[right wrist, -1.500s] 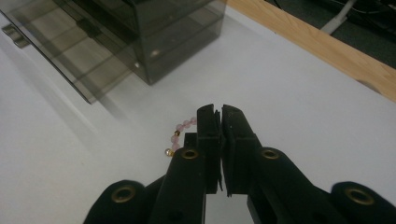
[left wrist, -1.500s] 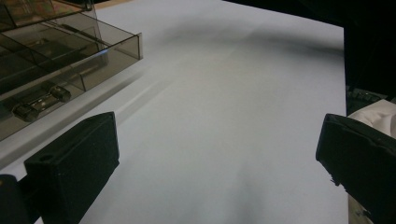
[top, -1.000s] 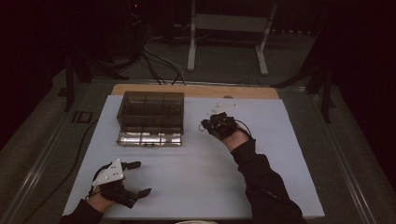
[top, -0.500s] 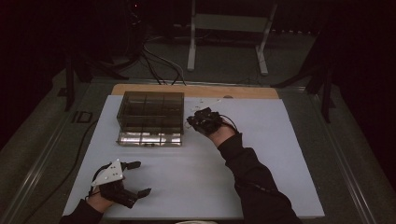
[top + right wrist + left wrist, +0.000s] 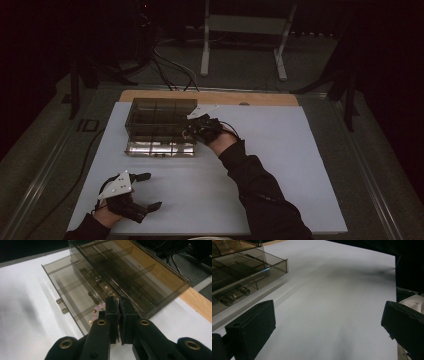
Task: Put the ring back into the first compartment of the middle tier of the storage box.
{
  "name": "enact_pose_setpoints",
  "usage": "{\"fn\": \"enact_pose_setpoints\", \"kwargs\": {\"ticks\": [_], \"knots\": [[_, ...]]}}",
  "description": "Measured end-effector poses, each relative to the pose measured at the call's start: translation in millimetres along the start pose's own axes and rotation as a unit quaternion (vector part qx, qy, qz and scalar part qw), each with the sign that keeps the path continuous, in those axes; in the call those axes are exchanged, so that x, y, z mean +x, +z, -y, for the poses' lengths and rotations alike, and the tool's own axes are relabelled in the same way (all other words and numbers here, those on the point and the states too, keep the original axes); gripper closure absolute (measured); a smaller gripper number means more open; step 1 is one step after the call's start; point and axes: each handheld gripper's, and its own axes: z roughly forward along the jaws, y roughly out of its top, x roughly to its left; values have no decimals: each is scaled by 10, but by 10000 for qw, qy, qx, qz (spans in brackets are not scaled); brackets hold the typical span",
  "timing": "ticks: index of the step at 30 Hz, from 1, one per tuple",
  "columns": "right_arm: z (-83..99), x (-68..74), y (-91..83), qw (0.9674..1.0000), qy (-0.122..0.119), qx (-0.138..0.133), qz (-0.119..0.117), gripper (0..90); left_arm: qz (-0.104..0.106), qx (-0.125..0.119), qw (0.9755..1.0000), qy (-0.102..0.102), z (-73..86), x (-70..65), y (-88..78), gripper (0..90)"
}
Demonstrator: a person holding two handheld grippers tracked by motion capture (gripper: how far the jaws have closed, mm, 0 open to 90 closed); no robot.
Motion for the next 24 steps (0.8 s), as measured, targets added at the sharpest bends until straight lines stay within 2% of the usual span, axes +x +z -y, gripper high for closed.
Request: {"fn": "enact_pose_setpoints", "kwargs": {"ticks": [15, 24], "knots": [[-274, 213, 236, 9996, -104, -140, -244, 869, 5, -14, 10000, -6, -2, 2, -7, 9], [-423, 361, 413, 9989, -219, -113, -397, 869, 7, -19, 10000, -4, 0, 7, -10, 9]]}}
